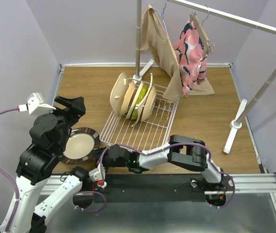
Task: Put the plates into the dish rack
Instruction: Pass the plate from the right arm to the left
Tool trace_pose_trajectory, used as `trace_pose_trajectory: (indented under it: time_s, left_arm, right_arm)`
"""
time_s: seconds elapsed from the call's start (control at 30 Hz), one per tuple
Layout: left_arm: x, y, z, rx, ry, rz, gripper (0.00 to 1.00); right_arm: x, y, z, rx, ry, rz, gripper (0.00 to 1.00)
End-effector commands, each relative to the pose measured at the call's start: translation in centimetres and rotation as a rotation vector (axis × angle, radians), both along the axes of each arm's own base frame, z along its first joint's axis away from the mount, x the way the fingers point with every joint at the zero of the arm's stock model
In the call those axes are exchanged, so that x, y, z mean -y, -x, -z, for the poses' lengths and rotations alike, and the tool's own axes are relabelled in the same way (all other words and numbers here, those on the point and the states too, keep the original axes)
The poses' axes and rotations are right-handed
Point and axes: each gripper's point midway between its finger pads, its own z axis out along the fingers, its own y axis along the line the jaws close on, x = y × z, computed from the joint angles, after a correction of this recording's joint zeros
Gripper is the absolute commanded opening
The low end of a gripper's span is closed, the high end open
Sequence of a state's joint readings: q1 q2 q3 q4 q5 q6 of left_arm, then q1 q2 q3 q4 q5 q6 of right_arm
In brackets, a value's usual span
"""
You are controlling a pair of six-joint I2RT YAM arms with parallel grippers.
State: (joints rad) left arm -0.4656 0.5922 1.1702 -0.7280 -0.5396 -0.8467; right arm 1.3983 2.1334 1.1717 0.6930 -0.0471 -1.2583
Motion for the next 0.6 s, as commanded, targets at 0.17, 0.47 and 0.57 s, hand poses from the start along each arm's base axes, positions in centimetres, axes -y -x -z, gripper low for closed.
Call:
trace_pose_trajectory:
  time_s: [0.17,0.47,0.57]
  left_arm:
    - [-0.8,0.5,-1.0,0.035,0.024,-0.033,0.81]
    - [-1.1,0.9,-2.9,0.07,0.039,-0.032,0.81]
    - [-1.1,1.0,-3.9,0.085,0.039,-0.033,0.81]
  right_arm:
    - [-2.6,-1.0,-11.5,0.091,-0.306,-0.015,0.01]
    - [-3.3,-1.3,-14.6,0.092,-0.372,-0.014,0.01]
    - [-3.4,-1.3,-15.3,0.095,-0.385,-0.017,0.01]
